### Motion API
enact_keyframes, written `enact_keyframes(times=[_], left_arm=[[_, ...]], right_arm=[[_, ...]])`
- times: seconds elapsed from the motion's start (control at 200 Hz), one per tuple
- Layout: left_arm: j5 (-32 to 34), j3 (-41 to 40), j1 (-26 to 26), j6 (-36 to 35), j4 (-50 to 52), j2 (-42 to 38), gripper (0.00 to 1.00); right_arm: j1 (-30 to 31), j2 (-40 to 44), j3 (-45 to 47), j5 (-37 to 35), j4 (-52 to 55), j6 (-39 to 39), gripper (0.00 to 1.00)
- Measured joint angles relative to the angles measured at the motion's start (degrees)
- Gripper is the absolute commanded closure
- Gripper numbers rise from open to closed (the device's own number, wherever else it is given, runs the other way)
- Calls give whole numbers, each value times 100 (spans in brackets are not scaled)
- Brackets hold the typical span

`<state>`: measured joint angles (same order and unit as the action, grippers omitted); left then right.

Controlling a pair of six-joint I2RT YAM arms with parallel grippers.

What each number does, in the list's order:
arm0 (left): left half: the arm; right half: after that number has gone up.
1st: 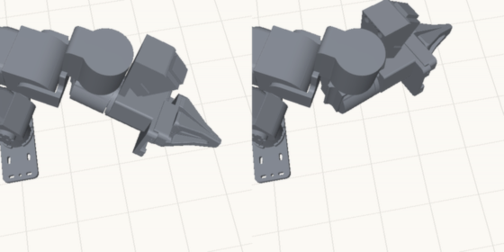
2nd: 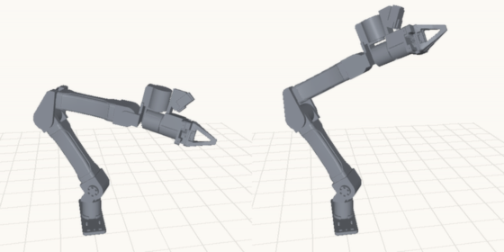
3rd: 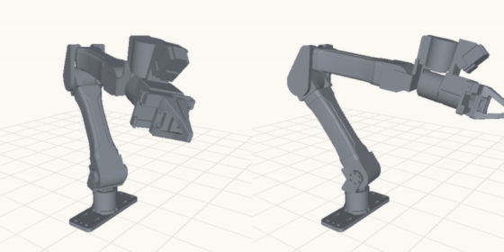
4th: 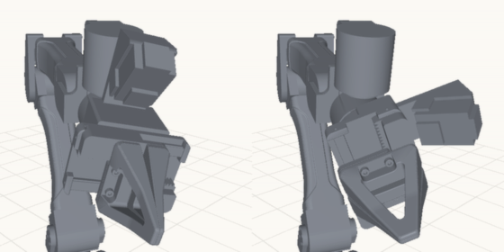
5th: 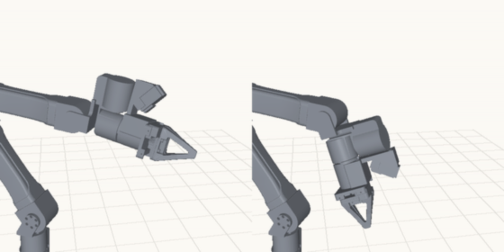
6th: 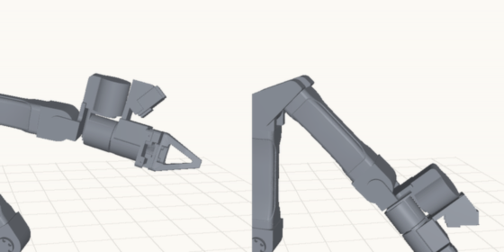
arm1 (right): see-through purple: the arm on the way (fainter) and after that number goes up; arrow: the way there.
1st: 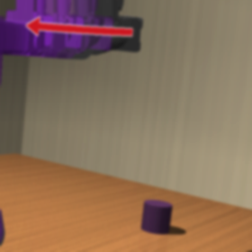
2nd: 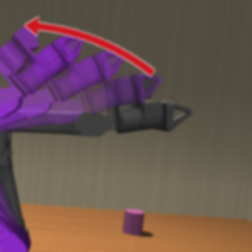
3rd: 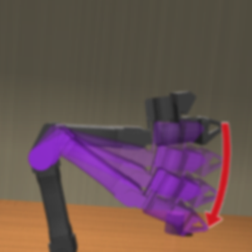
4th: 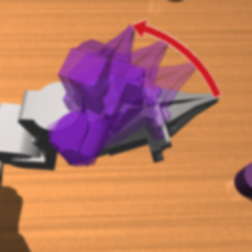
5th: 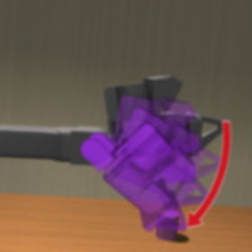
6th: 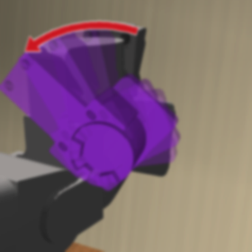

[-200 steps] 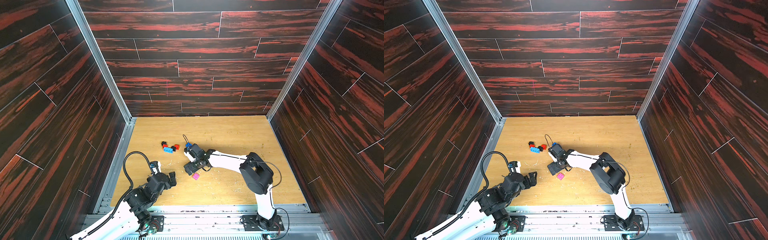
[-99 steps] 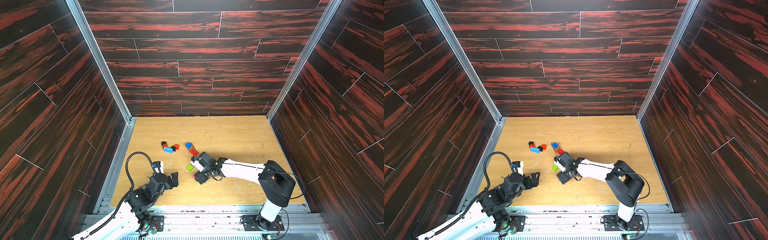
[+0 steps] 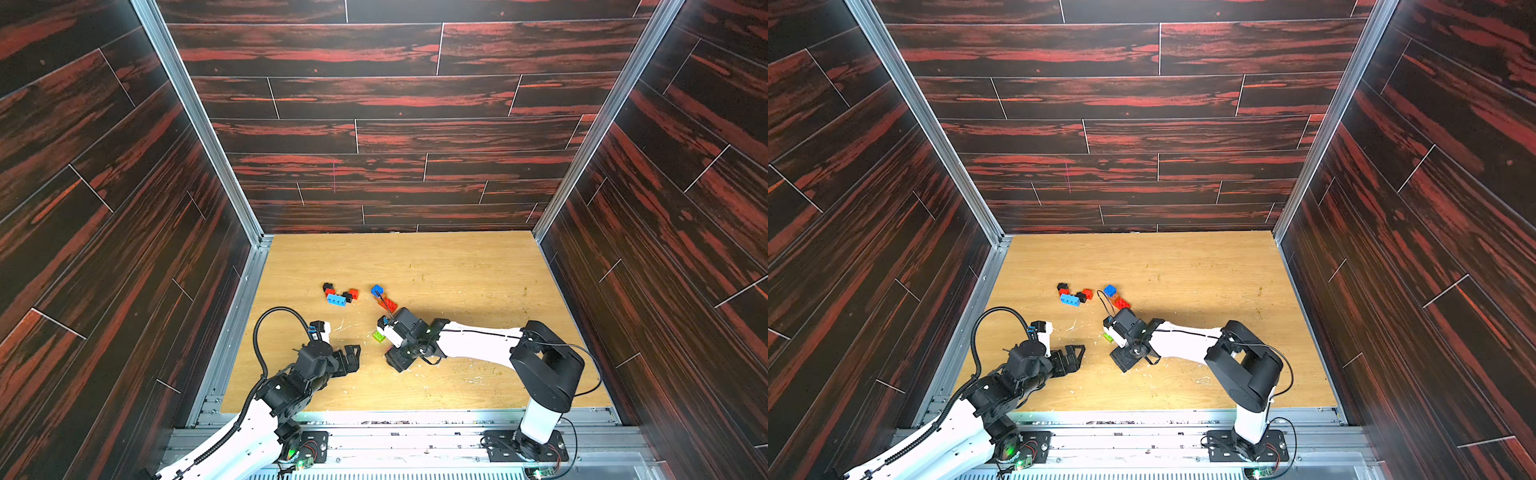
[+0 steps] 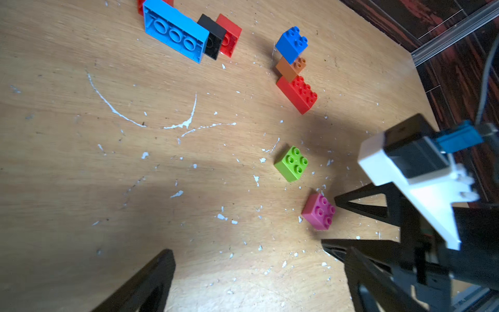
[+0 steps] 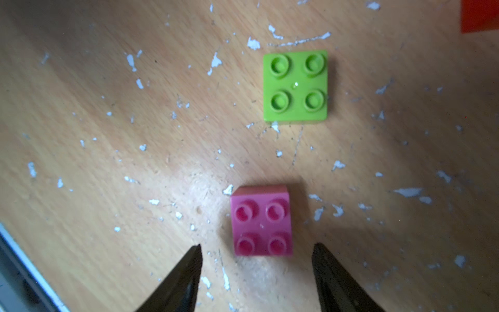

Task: Assemble the letter v with lego
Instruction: Pick up the lego brick from the center of the board.

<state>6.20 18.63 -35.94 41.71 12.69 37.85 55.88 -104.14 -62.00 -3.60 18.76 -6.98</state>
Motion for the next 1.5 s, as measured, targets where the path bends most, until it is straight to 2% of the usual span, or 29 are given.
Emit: enact_keyframes(times=[0.23,0.481,1.202,1.298,1.383,1.503], left_arm=[[-26,0,26,7,-24,-39,0],[-20,0,26,11,-13,-76,0],[50,0,28,31,-2,-127,0],[68,0,28,33,11,-127,0],[74,-7,28,46,11,-127,0],[83,-55,28,79,11,-149,0]], right_arm=[[11,-219,-122,-146,-22,160,36],[13,-293,-188,-269,-28,400,49],[52,-352,-225,-295,-79,466,54],[52,-354,-225,-299,-85,483,63],[55,-356,-234,-297,-85,511,63],[59,-358,-236,-273,-85,514,69]])
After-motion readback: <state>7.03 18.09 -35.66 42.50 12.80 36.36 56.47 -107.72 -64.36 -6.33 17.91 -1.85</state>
